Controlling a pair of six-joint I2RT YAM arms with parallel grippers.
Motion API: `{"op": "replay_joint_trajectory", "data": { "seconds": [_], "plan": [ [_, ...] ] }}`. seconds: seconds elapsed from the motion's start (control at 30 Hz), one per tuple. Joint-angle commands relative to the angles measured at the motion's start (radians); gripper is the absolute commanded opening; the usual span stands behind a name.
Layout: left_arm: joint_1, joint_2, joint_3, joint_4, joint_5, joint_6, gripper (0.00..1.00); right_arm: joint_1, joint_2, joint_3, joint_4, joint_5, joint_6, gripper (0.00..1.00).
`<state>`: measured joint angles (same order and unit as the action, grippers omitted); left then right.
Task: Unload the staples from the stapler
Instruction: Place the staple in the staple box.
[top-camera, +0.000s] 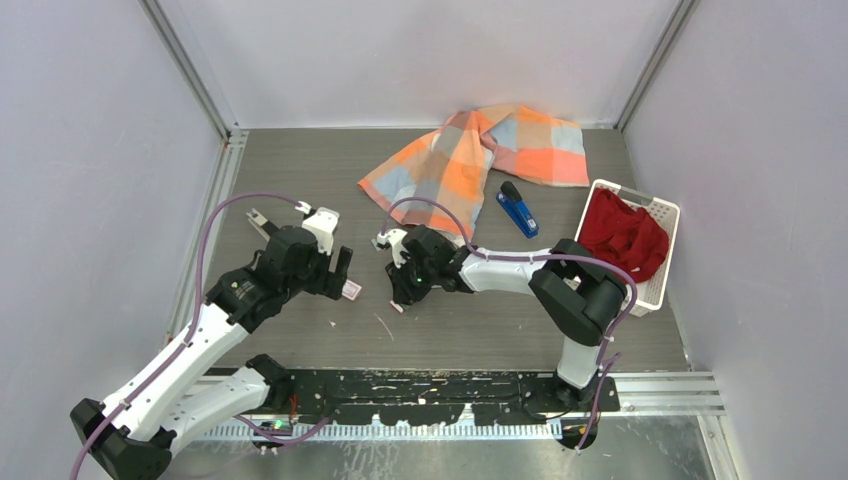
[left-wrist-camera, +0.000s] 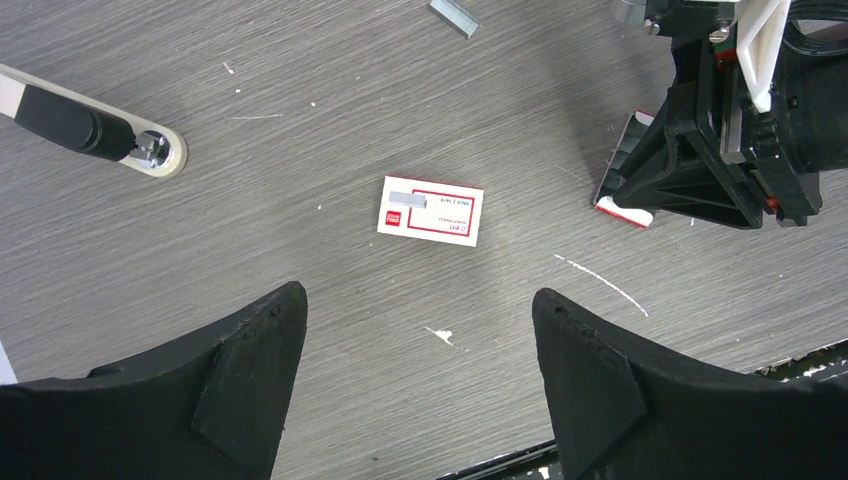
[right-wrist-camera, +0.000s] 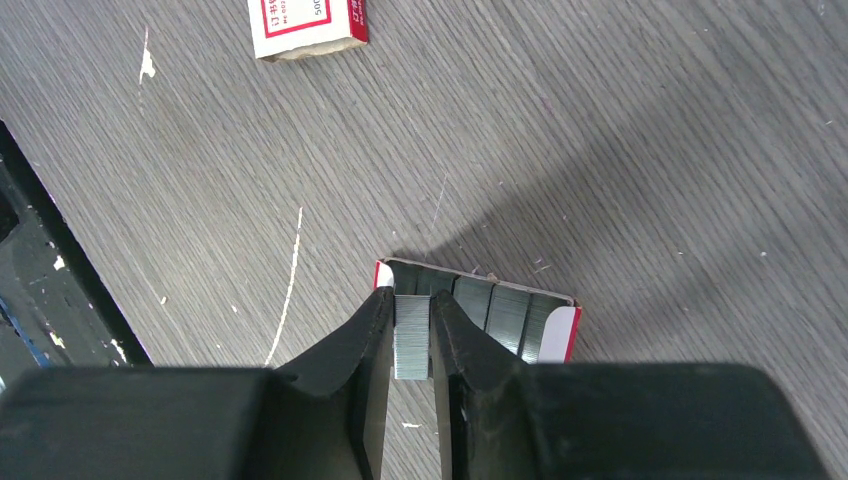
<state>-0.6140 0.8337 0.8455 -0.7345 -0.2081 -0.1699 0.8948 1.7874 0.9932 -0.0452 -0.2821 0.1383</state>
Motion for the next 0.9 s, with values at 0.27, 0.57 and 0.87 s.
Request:
{"op": "replay_joint_trajectory", "data": {
  "seconds": [0.27,0.57,0.87],
  "plan": [
    [0.006,0.0,0.022,0.047,0.013,0.018,0.82,0.003,-0.003,0.028,0.028,-0.009,0.007,0.28],
    [0.007,0.0,0.022,0.046,0.014,0.017,0.83,-0.009,-0.019,0.033,0.022,-0.027,0.006,0.29],
    [0.007,-0.001,0.024,0.043,0.018,0.018,0.83,-0.069,-0.105,0.041,0.007,-0.117,-0.035,0.29]
  ]
}}
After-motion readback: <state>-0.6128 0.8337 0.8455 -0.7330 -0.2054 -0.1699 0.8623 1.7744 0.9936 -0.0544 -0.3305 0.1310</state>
